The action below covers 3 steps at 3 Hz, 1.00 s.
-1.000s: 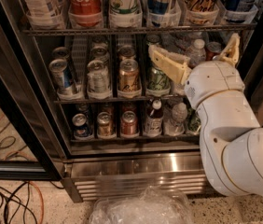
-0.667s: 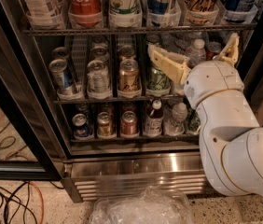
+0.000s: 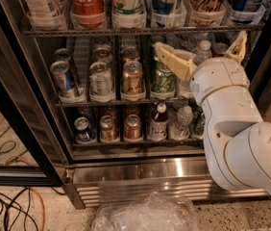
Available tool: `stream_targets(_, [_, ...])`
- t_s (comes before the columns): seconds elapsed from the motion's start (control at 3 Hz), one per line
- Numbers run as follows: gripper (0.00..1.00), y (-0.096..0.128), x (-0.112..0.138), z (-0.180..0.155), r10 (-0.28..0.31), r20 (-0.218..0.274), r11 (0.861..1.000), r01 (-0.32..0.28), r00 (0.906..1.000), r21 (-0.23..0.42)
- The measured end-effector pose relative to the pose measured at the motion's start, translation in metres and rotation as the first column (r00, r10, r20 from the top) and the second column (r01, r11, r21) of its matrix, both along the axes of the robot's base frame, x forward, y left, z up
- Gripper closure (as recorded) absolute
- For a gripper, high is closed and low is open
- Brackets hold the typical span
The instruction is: Pick orange can from top shelf of fridge
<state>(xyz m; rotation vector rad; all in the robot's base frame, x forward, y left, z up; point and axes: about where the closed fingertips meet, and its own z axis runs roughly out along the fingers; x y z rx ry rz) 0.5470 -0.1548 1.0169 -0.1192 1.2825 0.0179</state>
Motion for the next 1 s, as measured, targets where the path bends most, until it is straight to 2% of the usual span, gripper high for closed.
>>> stream_targets(0.33, [0.0, -0.022, 0.017, 0.012, -0.058, 0.002, 0.997, 0.057, 0.9983, 0.044])
stream_targets(0.67, [0.0, -0.016, 0.028, 0.035, -0.046, 0.016, 0.998, 0.045, 0.9988, 0.035])
stream_targets(1.0, [0.0, -0.016, 0.028, 0.035, -0.046, 0.016, 0.998, 0.045, 0.9988, 0.035])
